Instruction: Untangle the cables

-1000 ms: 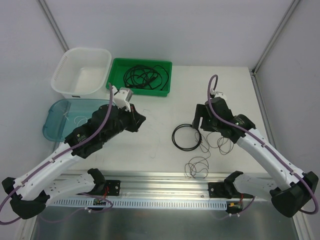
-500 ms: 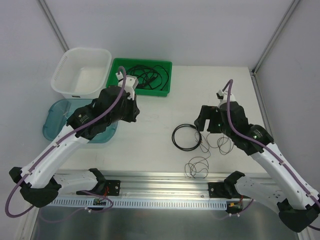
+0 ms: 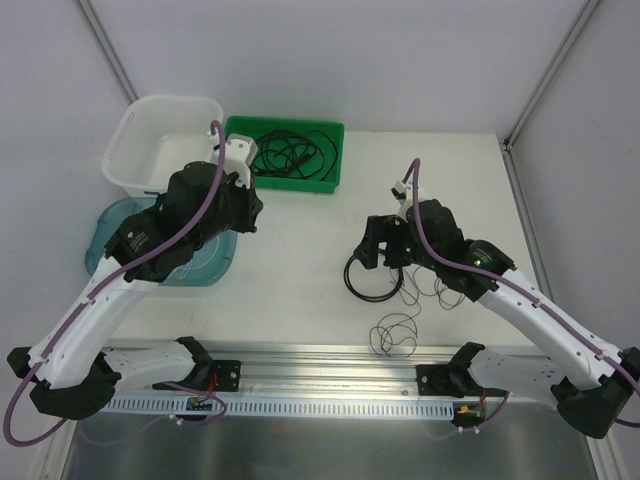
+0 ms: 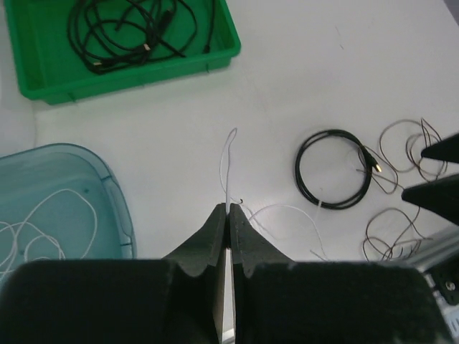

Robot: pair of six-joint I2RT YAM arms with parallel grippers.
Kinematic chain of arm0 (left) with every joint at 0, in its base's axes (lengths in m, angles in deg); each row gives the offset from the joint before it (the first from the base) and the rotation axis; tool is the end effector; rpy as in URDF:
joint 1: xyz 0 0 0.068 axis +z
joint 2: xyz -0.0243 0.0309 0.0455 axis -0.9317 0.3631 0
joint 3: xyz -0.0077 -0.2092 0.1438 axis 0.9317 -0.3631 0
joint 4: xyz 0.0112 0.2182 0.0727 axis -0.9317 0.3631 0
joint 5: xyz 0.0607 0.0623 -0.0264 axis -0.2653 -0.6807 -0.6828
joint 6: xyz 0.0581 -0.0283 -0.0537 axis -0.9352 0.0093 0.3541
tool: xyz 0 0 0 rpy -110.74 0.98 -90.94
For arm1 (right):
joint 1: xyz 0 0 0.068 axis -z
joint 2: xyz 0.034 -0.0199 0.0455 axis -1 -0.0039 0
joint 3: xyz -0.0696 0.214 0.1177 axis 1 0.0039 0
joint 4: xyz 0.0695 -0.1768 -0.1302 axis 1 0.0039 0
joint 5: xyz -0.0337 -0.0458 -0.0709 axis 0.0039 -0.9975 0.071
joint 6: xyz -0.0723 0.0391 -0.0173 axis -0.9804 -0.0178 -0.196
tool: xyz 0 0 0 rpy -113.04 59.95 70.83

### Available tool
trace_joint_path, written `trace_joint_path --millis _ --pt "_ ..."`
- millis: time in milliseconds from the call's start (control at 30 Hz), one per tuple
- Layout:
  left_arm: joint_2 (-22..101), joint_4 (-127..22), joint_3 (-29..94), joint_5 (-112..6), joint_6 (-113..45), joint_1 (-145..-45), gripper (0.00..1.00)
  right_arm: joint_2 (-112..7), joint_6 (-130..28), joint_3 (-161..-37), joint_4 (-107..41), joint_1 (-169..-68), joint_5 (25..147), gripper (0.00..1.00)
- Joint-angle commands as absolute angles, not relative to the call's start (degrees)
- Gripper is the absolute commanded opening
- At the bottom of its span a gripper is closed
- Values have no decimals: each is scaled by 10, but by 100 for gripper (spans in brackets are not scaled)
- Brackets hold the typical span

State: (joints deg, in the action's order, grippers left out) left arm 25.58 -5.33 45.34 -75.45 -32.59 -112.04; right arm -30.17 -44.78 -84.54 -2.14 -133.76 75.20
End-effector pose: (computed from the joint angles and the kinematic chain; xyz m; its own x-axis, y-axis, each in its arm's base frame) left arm 0.1646 -0.1302 0.4130 -0.3772 0.0506 -0.9247 0.4209 0.8988 -0.1226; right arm 0.1695 0.1575 0.3186 -0.4921 -0.1620 -0.8553 -0.5586 0.8123 0.1676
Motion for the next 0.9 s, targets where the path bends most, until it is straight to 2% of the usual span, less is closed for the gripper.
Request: trace_joint_path --millis 0,433,867 --pt "249 -51 513 -826 -363 -1091 0 -287 -441 -858 -39 -1351 738 88" --pt "219 -32 510 -923 -387 -904 0 -230 -452 -814 15 -1363 687 89" --pt "216 -79 319 -940 -416 -732 0 -238 -453 -807 18 -1363 675 90"
